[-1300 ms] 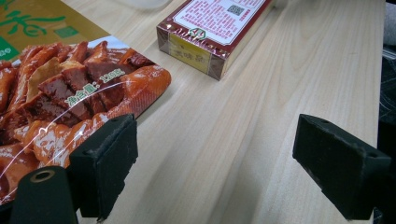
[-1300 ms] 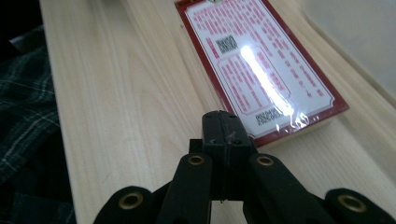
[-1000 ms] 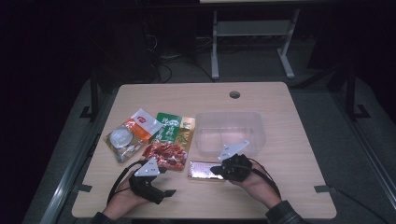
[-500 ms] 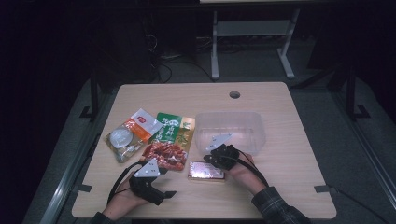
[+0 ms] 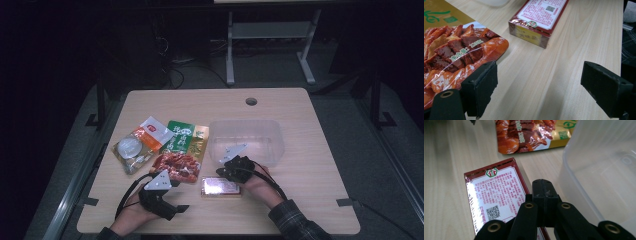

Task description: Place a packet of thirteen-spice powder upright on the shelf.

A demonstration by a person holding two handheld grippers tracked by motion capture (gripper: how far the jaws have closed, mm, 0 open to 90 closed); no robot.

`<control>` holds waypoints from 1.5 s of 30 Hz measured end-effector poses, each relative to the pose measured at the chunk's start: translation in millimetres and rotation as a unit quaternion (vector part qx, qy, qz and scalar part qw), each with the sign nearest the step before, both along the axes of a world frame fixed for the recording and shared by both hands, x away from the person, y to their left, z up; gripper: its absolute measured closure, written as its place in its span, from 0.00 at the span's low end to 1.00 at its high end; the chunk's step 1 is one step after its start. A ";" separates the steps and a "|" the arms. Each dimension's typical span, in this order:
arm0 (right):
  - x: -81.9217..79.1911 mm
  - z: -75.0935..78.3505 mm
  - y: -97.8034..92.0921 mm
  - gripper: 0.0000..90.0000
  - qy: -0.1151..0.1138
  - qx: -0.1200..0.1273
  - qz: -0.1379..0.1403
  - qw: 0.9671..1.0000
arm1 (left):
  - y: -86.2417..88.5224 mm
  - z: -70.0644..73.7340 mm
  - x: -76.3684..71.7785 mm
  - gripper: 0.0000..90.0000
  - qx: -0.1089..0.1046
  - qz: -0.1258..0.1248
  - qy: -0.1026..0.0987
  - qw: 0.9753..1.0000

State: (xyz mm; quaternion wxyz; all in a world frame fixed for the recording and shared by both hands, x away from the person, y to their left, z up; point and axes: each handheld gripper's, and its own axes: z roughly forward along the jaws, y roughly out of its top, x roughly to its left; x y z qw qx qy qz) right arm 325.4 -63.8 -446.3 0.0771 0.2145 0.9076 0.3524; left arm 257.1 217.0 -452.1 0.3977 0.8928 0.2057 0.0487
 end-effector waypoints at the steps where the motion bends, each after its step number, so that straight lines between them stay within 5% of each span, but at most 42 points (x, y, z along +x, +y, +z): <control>1: -0.3 0.1 -0.5 1.00 -0.001 -0.002 0.004 1.000 | 0.0 0.0 0.0 0.15 0.000 0.000 0.000 1.000; 13: -17.8 1.2 -0.7 1.00 0.008 -0.005 0.039 0.999 | -2.9 -0.3 -1.2 0.15 -0.003 -0.014 -0.004 1.000; 17: -18.8 3.1 -6.9 0.99 0.013 0.005 0.023 1.000 | -3.9 0.3 -2.0 0.15 -0.005 -0.016 -0.004 1.000; 20: -19.7 5.5 -14.2 0.88 0.012 0.013 0.018 1.000 | -4.6 0.5 -2.0 0.15 -0.003 -0.020 -0.009 1.000; 23: -28.2 10.2 -29.5 0.69 0.016 0.016 0.005 1.000 | -9.6 0.1 -2.1 0.15 -0.004 -0.026 -0.006 1.000; 25: -30.5 11.7 -34.0 0.65 0.013 0.019 -0.002 1.000 | -13.6 -0.1 -1.4 0.15 -0.006 -0.033 -0.010 0.999; 27: -36.2 13.4 -50.8 0.57 0.030 0.041 -0.013 0.999 | -17.6 0.0 -0.6 0.15 -0.002 -0.038 -0.009 0.999; 40: -62.2 2.4 -104.5 0.41 0.030 0.050 -0.048 0.997 | -43.4 5.0 12.1 0.15 -0.001 -0.054 -0.015 0.998; 45: -80.8 -4.7 -126.6 0.39 0.022 0.051 -0.083 0.995 | -52.7 3.5 17.8 0.14 0.003 -0.063 -0.015 0.998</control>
